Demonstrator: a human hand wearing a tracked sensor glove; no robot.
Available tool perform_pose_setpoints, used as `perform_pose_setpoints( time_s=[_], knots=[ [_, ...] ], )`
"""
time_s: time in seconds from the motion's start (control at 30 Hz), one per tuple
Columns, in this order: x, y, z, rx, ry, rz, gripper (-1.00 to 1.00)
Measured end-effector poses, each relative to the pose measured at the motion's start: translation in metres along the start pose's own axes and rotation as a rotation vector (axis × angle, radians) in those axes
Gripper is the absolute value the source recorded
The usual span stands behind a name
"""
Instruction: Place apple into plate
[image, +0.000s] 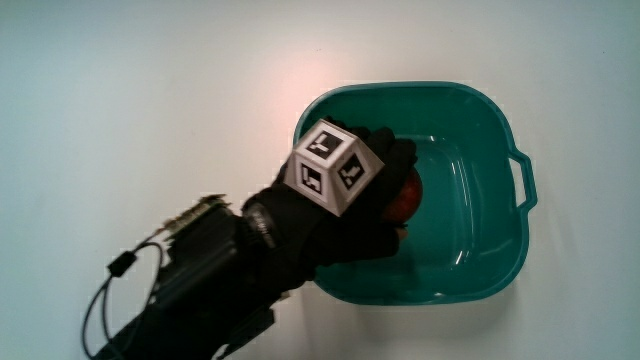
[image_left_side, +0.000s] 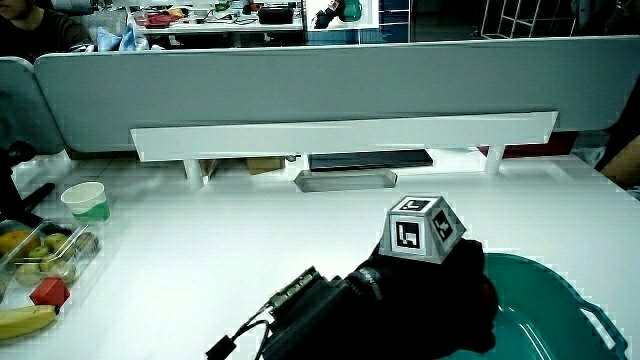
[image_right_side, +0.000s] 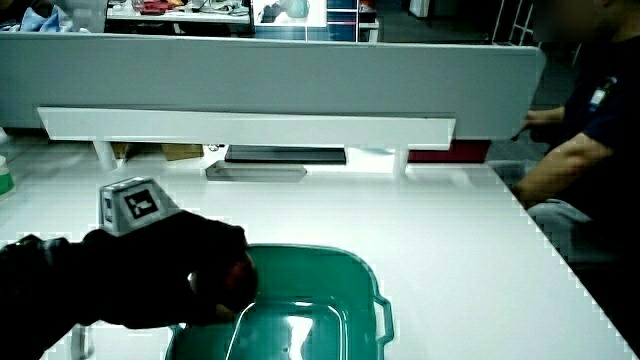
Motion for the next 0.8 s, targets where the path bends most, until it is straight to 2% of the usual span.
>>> perform_pose_setpoints(
  time_s=[0.03,0.07,0.3,0.57,0.7,0.77,0.8],
  knots=[
    [0.001,0.002,-0.002,0.002,0.030,-0.008,0.00],
    [-0.001,0.005,-0.008,-0.022,-0.009,0.014,0.00],
    [-0.002,0.018,-0.026,-0.087,0.017,0.057,0.00],
    [-0.006,0.029,-0.040,-0.109,0.026,0.079,0.00],
    [-0.011,0.034,-0.052,-0.140,0.032,0.086,0.00],
    [-0.016,0.036,-0.058,-0.128,0.020,0.079,0.00],
    [-0.014,0.034,-0.054,-0.135,0.016,0.094,0.00]
  ],
)
